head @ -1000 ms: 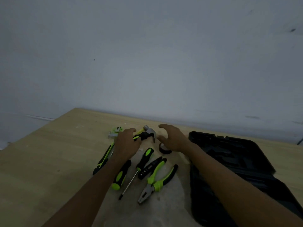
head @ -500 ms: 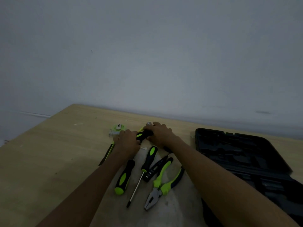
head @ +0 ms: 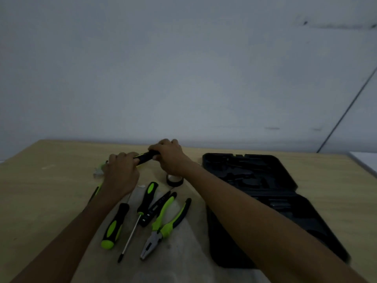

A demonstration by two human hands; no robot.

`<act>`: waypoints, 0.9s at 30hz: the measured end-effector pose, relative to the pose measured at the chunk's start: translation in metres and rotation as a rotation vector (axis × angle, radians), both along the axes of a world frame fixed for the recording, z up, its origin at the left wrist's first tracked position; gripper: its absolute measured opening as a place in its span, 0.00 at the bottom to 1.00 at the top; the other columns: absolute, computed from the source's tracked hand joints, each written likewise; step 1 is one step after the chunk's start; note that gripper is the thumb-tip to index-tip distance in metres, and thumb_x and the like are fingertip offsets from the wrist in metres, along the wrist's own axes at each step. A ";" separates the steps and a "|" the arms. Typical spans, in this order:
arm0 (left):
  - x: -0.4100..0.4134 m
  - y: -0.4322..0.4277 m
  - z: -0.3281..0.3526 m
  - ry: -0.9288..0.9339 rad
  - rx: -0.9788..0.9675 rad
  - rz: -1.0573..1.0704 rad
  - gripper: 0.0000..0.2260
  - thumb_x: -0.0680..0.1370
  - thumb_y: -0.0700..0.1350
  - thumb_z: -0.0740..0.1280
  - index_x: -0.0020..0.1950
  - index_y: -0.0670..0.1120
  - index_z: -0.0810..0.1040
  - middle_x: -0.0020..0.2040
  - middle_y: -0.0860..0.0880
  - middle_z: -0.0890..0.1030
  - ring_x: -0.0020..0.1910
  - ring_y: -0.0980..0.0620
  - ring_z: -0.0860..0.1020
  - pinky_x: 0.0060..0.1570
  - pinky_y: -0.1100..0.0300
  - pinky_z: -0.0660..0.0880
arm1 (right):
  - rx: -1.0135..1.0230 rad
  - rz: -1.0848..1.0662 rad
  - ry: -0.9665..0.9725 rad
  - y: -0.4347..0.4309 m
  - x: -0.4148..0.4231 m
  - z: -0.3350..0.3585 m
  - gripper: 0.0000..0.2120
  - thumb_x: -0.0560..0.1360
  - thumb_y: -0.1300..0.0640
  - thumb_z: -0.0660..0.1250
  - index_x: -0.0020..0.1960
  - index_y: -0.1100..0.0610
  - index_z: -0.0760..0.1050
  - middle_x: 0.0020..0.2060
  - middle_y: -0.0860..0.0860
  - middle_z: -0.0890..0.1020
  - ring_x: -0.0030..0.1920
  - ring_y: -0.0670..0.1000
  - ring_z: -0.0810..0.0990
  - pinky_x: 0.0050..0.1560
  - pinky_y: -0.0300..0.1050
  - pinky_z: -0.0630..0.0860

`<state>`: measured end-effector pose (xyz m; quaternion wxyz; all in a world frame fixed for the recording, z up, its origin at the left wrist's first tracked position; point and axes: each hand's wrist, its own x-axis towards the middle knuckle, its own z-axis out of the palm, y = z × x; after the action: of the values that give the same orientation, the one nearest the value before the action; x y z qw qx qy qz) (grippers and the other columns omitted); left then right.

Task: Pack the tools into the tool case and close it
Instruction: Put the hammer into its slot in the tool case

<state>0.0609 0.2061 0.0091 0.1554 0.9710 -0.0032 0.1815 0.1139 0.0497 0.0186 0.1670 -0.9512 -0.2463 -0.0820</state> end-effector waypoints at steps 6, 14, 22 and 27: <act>-0.026 -0.043 0.031 -0.055 -0.351 -0.183 0.15 0.81 0.39 0.53 0.52 0.37 0.79 0.43 0.34 0.80 0.40 0.38 0.76 0.37 0.54 0.65 | 0.523 -0.047 0.121 -0.072 -0.043 0.040 0.31 0.70 0.50 0.73 0.69 0.56 0.66 0.60 0.60 0.77 0.58 0.59 0.77 0.58 0.52 0.75; -0.040 -0.122 0.057 0.179 -0.627 -0.303 0.20 0.81 0.43 0.53 0.41 0.37 0.81 0.41 0.35 0.82 0.34 0.46 0.73 0.35 0.57 0.69 | 0.659 -0.064 0.150 -0.182 -0.094 0.037 0.15 0.74 0.57 0.69 0.59 0.61 0.75 0.51 0.55 0.81 0.48 0.50 0.80 0.50 0.41 0.78; -0.042 -0.183 0.059 0.244 -0.902 -0.360 0.15 0.78 0.50 0.63 0.45 0.39 0.81 0.33 0.43 0.78 0.23 0.57 0.75 0.28 0.60 0.70 | 0.654 -0.319 0.148 -0.247 -0.120 0.020 0.06 0.73 0.55 0.69 0.37 0.52 0.78 0.32 0.54 0.83 0.33 0.49 0.79 0.40 0.50 0.77; -0.038 -0.212 0.053 0.302 -0.758 -0.490 0.13 0.72 0.37 0.71 0.56 0.43 0.77 0.41 0.46 0.79 0.33 0.53 0.77 0.29 0.68 0.76 | 0.644 -0.493 0.139 -0.276 -0.121 0.015 0.12 0.73 0.53 0.69 0.41 0.63 0.81 0.38 0.61 0.85 0.40 0.58 0.83 0.43 0.50 0.77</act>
<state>0.0231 -0.0055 0.0621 0.5357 0.8321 -0.1429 -0.0155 -0.0067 -0.2259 0.0333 0.4477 -0.8841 0.0392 -0.1278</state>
